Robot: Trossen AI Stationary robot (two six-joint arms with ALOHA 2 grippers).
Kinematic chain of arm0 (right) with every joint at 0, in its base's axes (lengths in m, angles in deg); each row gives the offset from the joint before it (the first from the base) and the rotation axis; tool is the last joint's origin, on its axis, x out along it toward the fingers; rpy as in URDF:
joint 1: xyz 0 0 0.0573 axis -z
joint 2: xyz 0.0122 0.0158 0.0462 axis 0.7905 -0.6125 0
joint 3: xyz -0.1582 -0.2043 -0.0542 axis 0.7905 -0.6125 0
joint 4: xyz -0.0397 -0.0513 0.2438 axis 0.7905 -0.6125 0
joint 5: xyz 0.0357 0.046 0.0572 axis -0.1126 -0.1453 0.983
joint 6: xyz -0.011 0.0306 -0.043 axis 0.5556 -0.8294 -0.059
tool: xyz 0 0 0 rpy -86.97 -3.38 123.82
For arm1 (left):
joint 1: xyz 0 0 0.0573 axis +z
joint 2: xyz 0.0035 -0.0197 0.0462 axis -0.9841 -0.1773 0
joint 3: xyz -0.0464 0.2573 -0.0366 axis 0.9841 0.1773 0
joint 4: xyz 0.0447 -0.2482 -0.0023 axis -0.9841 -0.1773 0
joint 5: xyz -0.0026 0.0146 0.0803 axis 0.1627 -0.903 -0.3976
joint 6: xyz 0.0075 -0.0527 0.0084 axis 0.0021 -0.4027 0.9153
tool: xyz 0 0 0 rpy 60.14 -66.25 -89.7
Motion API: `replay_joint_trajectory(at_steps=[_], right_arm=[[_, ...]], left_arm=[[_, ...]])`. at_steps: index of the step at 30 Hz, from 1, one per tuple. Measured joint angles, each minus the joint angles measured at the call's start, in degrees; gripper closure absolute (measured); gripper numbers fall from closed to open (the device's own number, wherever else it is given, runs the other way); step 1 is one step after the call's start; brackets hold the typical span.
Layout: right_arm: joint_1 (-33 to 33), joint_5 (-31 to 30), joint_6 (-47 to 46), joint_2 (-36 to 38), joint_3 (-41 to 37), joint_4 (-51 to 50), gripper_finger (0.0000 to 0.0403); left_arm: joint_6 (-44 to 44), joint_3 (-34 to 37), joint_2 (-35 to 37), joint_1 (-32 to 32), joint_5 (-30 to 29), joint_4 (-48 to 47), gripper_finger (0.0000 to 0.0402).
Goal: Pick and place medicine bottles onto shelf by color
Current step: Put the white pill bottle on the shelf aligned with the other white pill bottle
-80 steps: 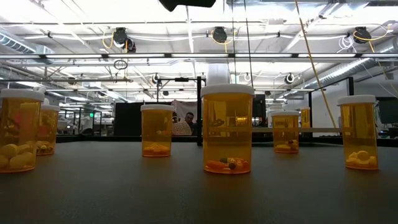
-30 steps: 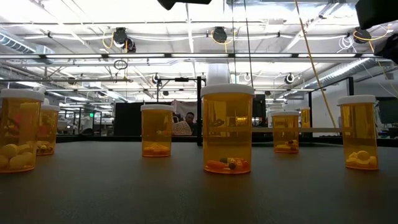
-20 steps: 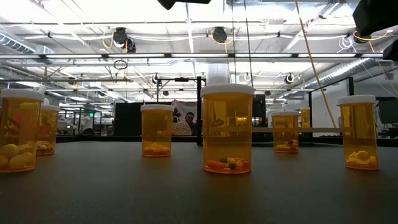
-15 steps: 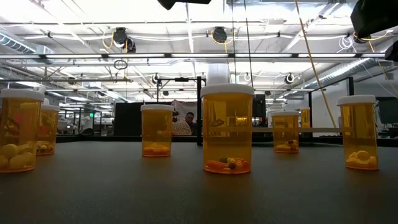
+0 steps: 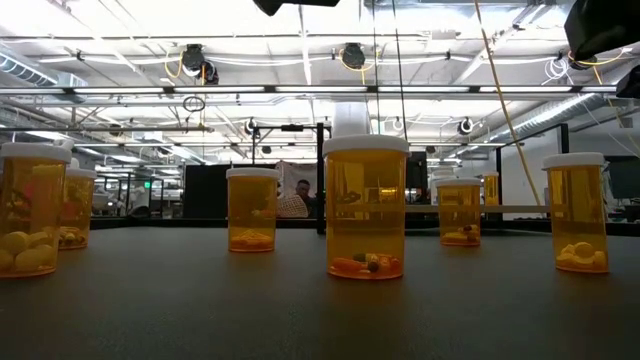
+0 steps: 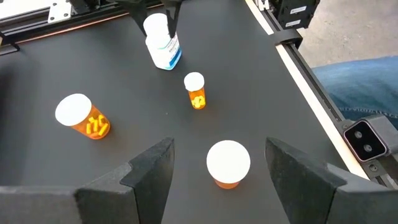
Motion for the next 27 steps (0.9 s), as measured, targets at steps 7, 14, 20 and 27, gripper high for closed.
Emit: replay_joint_trajectory(at_steps=[7,14,20,27], right_arm=[[3.92,0.02,5.44,2.63,-0.31,1.45,0.0223],[12.28,0.22,16.39,6.75,-0.29,2.23,0.0219],[20.79,0.37,26.81,12.07,0.68,1.42,0.0222],[32.32,0.44,43.14,14.2,9.46,-3.45,0.0221]], left_arm=[[-0.02,0.0,0.0,0.0,0.0,-0.02,0.0151],[1.0,0.0,0.0,-0.15,0.02,-0.02,0.0151],[1.85,0.0,0.0,-0.15,0.01,-0.04,0.0151],[4.7,0.0,0.0,-0.15,0.02,-0.06,0.0151]])
